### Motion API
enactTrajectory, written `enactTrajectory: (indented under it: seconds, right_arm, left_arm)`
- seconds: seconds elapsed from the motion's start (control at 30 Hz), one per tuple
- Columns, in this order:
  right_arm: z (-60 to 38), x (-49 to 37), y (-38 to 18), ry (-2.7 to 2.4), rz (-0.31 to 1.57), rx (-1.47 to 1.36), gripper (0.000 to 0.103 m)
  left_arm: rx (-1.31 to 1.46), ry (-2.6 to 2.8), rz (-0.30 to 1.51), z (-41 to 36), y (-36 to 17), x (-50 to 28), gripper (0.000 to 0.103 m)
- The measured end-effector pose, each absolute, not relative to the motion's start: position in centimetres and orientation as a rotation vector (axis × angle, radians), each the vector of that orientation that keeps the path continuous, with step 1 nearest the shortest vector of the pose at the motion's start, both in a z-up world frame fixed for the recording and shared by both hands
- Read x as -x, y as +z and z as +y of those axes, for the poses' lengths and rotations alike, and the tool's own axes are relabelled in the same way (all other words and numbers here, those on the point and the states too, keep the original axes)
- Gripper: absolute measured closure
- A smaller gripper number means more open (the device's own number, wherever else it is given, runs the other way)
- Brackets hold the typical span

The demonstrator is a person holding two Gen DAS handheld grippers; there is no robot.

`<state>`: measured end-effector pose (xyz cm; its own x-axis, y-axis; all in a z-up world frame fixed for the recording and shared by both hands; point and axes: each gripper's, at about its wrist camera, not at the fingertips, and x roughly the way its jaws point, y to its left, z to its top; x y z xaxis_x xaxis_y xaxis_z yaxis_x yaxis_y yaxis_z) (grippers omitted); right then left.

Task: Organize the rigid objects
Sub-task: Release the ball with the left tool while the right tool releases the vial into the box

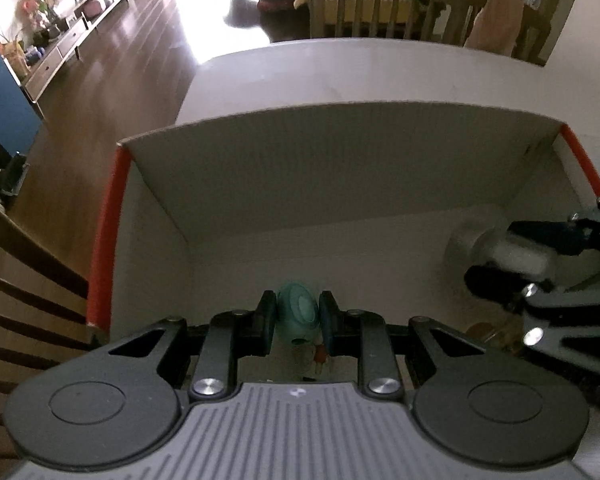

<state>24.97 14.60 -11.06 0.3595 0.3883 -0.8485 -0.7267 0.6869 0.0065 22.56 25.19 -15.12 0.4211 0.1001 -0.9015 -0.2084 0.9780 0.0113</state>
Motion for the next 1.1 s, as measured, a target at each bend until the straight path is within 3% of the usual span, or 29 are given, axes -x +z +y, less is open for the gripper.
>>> enactTrajectory:
  seconds: [0.43, 1.1]
  right_arm:
    - [14.7, -24.2, -10.6, 0.764, 0.982, 0.414, 0.057]
    - [10.4, -21.7, -5.1, 0.832, 0.899, 0.28, 0.043]
  left_arm:
    - [0.121, 0.188, 1.118, 25.5, -15.0, -21.6, 0.081]
    - [0.15, 0.182, 0.989, 24.0, -8.5, -17.4, 0.08]
